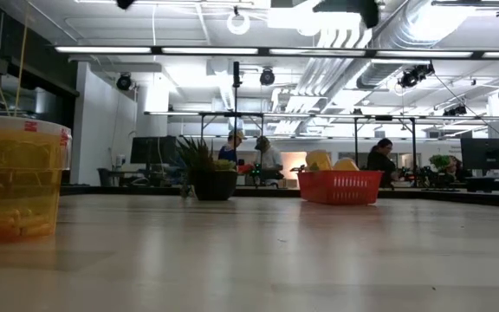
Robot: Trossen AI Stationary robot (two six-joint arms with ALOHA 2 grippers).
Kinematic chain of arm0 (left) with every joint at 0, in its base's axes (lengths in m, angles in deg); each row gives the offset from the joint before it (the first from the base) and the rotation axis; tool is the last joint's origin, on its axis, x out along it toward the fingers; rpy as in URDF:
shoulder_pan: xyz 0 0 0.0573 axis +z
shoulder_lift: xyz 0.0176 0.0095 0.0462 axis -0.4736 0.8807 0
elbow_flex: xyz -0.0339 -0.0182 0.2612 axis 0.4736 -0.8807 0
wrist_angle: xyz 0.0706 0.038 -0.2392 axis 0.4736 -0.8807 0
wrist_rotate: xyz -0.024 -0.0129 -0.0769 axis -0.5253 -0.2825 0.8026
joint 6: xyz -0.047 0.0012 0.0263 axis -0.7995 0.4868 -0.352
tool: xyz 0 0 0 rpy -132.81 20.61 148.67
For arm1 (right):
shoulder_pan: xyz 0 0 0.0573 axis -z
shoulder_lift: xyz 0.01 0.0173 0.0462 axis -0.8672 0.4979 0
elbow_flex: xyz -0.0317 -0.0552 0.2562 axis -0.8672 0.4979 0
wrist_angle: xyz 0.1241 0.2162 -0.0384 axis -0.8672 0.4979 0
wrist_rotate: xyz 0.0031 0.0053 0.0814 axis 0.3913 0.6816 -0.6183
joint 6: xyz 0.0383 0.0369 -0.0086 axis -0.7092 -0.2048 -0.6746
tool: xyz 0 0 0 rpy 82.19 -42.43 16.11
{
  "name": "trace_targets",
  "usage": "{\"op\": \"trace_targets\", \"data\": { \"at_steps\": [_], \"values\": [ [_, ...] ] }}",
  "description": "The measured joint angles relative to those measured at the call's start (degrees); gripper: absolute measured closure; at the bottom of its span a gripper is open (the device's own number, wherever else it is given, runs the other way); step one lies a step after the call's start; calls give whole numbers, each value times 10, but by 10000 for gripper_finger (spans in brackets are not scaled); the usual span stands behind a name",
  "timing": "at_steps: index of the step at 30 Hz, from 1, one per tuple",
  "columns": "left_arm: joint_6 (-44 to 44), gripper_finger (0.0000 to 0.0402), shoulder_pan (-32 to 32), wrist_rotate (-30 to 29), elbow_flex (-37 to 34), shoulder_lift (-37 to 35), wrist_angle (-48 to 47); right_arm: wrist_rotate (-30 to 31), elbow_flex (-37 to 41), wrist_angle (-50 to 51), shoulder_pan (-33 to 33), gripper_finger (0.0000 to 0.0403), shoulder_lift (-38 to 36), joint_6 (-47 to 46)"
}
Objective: Pick and place pill bottles into a basket
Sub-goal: Put the orange pill bottle into the bin
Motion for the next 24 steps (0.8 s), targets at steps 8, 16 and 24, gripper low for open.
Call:
{"op": "trace_targets", "data": {
  "at_steps": [8, 16, 24],
  "values": [
    [40, 163, 0, 68, -181, 34, 371, 292, 196, -273, -178, 214, -109, 110],
    [50, 163, 0, 100, -196, 108, 441, 305, 301, -333, -171, 214, -156, 173],
    [34, 163, 1, -23, -194, 154, 641, 296, 307, -321, -153, 219, -177, 166]
  ]
}}
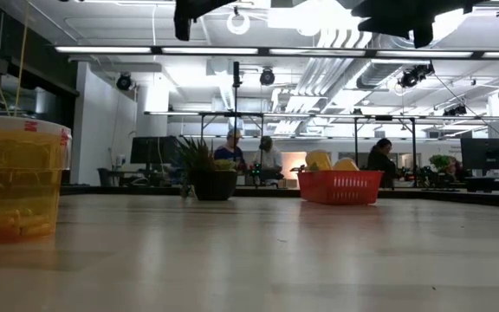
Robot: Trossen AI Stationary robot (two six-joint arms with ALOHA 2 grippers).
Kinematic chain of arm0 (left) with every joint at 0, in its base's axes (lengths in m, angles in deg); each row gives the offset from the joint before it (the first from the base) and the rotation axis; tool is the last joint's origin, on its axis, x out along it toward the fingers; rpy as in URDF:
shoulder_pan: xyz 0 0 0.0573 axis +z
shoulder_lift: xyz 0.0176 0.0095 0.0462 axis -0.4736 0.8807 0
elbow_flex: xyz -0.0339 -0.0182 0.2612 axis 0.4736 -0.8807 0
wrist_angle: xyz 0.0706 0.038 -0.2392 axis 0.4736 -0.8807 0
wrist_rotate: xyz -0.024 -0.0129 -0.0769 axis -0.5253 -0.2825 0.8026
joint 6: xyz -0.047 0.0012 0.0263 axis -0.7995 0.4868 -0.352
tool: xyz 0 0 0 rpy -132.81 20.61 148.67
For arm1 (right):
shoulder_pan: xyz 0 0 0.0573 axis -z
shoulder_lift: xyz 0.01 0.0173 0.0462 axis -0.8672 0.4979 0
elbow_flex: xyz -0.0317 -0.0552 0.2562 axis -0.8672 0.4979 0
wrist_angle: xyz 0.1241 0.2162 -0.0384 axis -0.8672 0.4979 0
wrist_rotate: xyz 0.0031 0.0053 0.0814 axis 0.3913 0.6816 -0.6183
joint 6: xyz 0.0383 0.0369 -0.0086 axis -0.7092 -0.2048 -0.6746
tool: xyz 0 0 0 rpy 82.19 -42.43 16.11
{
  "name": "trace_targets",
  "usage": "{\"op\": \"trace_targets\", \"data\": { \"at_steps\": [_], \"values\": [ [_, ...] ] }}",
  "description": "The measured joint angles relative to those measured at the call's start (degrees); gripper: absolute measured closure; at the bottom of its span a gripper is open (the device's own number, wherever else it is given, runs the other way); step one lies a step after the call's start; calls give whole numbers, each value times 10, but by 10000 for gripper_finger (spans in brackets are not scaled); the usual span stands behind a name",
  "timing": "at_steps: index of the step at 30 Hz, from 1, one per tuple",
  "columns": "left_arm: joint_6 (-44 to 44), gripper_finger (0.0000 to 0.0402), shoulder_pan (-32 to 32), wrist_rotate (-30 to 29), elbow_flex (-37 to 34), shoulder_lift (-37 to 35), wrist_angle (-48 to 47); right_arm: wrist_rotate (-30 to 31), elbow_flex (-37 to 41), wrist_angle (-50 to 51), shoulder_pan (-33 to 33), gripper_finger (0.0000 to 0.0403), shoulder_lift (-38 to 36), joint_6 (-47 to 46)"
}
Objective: Pick and place pill bottles into a basket
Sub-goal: Put the orange pill bottle into the bin
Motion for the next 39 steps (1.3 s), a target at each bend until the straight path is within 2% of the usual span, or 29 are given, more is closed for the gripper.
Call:
{"op": "trace_targets", "data": {
  "at_steps": [3, 9, 13, 15, 19, 22, 25, 28, 32, 36, 39],
  "values": [
    [21, 161, -2, 16, 1, 3, -14, 0, 0, -1, 0, 217, -4, 0],
    [-12, 107, -1, 144, 41, 6, -84, -23, 0, 9, 0, 213, -4, 0],
    [-30, 69, -7, 180, 53, 6, -103, -19, 0, 14, 0, 215, -3, 0],
    [-75, 60, -11, 182, 57, 6, -103, -17, 0, 14, 0, 218, -3, 0],
    [-206, 62, -20, 207, 60, 5, -108, -5, 0, 13, 0, 224, -3, -35],
    [-216, 71, -24, 280, 59, 5, -147, 3, 0, 13, 0, 228, -3, -50],
    [-206, 81, -45, 346, 60, 4, -233, 3, 0, 13, 0, 232, -3, -51],
    [-175, 91, -86, 336, 74, 4, -354, 6, 0, 13, 1, 237, -3, -50],
    [-76, 101, -149, 246, 111, 4, -484, 13, 0, 21, 1, 242, -3, -50],
    [14, 101, -193, 162, 123, 5, -512, 8, 0, 31, 1, 245, -3, -50],
    [46, 91, -202, 157, 123, 12, -526, 7, 0, 38, 1, 246, -3, -50]
  ]
}}
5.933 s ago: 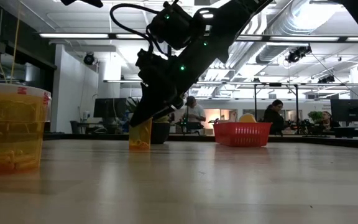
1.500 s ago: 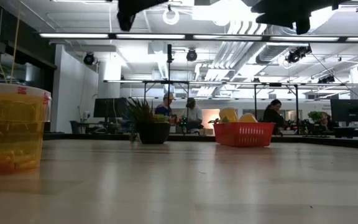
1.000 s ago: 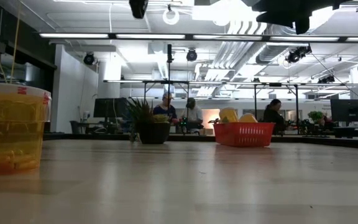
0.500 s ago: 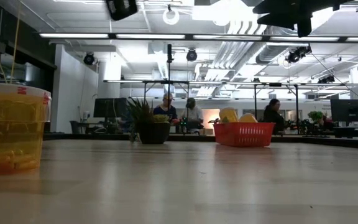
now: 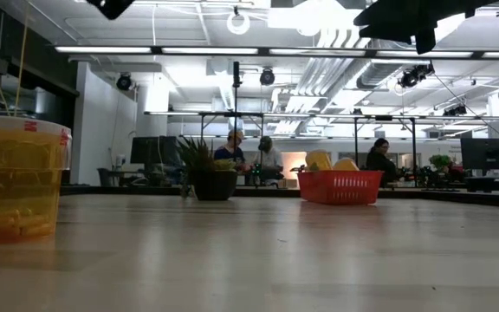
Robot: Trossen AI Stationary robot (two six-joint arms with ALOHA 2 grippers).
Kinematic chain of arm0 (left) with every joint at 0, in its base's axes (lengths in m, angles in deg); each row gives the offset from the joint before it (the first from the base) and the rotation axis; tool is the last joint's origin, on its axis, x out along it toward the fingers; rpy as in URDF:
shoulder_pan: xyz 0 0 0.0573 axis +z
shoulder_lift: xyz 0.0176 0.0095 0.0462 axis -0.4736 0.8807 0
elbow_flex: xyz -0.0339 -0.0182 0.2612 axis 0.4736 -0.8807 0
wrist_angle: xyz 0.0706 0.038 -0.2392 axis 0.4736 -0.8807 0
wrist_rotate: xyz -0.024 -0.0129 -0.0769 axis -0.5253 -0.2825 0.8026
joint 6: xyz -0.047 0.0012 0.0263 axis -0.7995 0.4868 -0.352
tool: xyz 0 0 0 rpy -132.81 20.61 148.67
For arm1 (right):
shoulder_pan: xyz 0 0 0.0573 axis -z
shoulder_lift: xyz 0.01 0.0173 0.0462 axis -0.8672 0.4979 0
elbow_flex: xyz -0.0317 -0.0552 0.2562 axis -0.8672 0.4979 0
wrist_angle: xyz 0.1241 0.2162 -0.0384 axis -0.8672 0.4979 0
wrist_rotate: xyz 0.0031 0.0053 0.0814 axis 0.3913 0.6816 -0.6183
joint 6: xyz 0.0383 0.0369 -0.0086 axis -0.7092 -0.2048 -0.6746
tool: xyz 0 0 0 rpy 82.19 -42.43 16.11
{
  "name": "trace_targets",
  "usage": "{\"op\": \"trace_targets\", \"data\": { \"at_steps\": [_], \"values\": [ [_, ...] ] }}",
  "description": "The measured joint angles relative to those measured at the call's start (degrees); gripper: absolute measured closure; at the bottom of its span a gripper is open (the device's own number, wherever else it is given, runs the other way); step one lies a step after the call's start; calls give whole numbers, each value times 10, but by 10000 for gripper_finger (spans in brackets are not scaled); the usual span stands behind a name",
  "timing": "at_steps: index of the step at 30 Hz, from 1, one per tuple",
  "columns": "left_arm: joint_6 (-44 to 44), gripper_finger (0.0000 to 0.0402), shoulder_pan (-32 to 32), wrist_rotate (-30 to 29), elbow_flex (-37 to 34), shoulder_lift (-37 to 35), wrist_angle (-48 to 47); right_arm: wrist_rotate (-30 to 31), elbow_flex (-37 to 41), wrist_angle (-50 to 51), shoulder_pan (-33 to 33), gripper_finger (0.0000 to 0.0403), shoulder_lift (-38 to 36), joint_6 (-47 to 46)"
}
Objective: Pick and place pill bottles into a basket
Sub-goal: Put the orange pill bottle into the bin
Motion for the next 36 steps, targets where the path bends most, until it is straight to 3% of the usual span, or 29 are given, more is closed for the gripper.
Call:
{"op": "trace_targets", "data": {
  "at_steps": [11, 20, 36],
  "values": [
    [-22, 21, 0, 33, -1, 67, -18, -3, 0, 39, 0, 247, 0, 0],
    [-17, 27, -12, 36, -1, 125, -60, 0, 0, 68, 0, 251, 0, 0],
    [-11, 32, -29, 10, 0, 166, -64, 0, 0, 93, 0, 252, 0, 0]
  ]
}}
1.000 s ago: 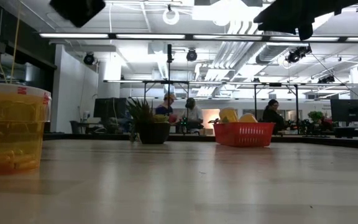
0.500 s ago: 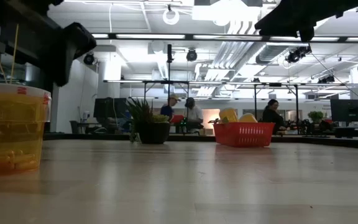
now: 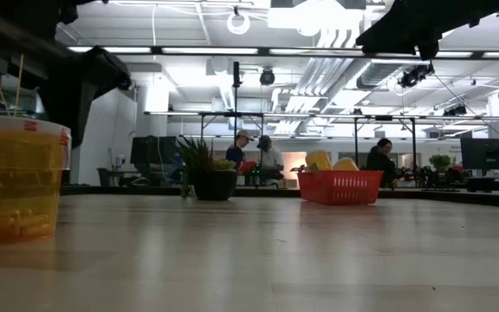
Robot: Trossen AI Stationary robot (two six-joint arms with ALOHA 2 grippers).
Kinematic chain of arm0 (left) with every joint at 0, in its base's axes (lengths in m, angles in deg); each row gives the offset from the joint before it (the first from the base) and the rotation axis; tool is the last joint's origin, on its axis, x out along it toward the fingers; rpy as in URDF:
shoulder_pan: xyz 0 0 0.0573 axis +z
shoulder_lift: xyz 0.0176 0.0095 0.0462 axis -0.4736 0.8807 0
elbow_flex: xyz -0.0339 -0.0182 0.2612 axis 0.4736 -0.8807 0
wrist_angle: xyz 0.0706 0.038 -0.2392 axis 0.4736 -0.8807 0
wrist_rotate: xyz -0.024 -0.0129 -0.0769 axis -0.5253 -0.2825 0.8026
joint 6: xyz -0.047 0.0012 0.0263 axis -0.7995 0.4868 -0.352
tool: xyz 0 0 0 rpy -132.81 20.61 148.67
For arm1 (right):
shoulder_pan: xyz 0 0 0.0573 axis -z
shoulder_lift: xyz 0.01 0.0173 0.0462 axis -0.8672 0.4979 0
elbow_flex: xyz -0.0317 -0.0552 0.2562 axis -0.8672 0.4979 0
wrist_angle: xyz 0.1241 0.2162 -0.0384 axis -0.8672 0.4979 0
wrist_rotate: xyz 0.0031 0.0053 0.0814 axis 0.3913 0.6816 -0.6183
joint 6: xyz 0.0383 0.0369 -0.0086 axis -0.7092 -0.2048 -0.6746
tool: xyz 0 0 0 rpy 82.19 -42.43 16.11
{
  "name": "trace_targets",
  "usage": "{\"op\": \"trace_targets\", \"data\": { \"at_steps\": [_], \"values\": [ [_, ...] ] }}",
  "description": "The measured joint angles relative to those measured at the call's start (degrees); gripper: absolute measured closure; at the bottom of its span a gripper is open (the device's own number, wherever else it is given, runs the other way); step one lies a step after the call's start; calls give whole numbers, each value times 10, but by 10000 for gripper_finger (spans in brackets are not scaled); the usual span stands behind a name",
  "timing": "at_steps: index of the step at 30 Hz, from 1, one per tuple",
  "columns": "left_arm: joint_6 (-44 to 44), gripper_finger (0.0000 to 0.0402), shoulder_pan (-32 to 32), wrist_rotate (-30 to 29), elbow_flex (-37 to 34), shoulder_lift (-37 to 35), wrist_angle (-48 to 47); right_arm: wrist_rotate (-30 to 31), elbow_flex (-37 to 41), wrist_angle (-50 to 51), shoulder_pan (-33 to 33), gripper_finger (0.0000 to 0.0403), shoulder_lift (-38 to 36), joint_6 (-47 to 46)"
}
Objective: Pick and place pill bottles into a basket
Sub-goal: Put the orange pill bottle into the bin
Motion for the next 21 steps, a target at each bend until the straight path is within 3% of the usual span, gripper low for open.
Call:
{"op": "trace_targets", "data": {
  "at_steps": [21],
  "values": [
    [-1, 32, -3, -17, 0, 45, 18, 0, 0, 5, 0, 257, 0, -1]
  ]
}}
